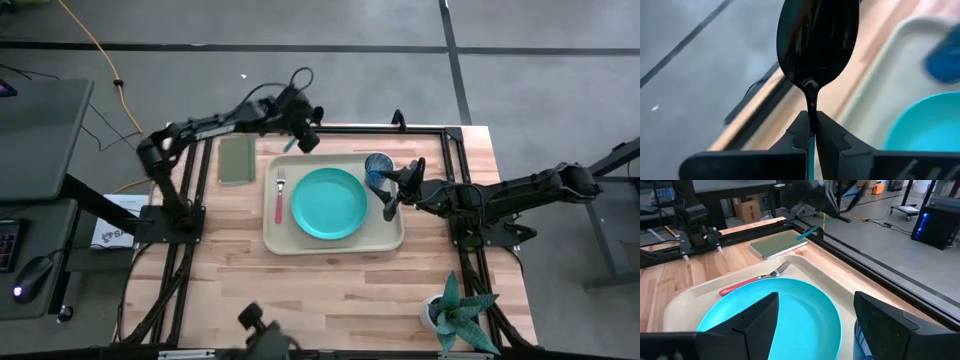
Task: Pick and place plate/cup/fork/spoon on tray
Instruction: Put the blue spoon to the right side of the pink fork on the gray serving tray
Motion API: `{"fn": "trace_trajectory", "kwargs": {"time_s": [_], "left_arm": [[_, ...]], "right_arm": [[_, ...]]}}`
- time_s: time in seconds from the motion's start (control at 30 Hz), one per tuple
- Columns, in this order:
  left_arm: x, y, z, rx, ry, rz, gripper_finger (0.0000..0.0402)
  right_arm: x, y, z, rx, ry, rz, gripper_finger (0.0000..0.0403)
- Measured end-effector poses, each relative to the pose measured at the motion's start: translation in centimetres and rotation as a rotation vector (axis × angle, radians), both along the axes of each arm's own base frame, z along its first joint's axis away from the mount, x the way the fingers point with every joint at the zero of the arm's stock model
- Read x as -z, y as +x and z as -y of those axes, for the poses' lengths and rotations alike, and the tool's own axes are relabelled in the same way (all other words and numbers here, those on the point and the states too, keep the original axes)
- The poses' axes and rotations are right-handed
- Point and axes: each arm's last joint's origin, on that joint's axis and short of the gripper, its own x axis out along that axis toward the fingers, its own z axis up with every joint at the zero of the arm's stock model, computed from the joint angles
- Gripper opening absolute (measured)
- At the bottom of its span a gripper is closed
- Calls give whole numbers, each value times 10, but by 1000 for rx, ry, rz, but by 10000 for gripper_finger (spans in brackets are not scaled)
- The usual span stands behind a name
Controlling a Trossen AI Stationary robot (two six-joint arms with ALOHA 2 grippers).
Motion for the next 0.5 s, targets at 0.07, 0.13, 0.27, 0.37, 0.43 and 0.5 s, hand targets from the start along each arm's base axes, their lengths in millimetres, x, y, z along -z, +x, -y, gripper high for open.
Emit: {"fn": "trace_trajectory", "kwargs": {"time_s": [0.07,0.13,0.27,0.37,0.43,0.5], "left_arm": [[1,-6,21,-2,26,82,0],[5,-16,43,-10,46,177,0],[25,-42,87,-54,47,381,0],[45,-58,119,-102,32,486,0],[60,-65,138,-142,26,489,0],[76,-69,156,-179,10,472,0]], "right_arm": [[0,0,-1,-19,6,0,252],[0,0,-1,-23,6,0,252],[0,0,-1,-23,7,0,252],[0,0,-1,-23,7,0,252],[0,0,-1,-22,10,2,252],[0,0,-1,-23,11,2,252]]}}
